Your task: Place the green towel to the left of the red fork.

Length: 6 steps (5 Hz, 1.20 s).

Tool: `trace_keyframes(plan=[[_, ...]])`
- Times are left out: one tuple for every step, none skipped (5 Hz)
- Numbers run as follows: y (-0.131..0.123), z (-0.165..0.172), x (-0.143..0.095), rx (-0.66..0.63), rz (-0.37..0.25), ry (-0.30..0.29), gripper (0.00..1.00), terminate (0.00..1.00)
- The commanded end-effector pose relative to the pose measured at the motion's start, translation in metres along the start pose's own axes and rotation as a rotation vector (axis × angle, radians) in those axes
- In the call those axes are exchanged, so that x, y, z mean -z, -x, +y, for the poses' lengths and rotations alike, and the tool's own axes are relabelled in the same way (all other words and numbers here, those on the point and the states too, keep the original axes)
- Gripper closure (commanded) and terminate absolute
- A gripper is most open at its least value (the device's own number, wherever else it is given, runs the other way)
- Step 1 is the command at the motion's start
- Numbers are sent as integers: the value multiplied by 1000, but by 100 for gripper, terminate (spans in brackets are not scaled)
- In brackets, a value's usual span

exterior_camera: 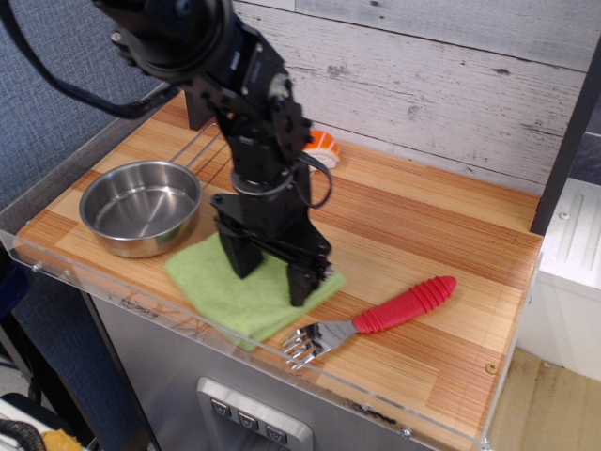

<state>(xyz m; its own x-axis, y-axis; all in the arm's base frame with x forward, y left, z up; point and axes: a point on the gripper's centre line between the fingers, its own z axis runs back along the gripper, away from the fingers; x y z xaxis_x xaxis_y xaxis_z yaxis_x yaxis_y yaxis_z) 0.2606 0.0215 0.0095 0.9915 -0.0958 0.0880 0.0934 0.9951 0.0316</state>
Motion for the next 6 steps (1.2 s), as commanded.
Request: trace_keyframes(plan=[[-10, 5, -14, 9, -38, -7, 0, 0], [-14, 1, -19, 28, -49, -2, 0, 0], [-17, -3, -25, 33, -61, 10, 0, 0], [-23, -10, -36, 58, -81, 24, 0, 0], [-30, -14, -53, 63, -97, 34, 0, 0], [-34, -13, -76, 62, -115, 31, 0, 0]])
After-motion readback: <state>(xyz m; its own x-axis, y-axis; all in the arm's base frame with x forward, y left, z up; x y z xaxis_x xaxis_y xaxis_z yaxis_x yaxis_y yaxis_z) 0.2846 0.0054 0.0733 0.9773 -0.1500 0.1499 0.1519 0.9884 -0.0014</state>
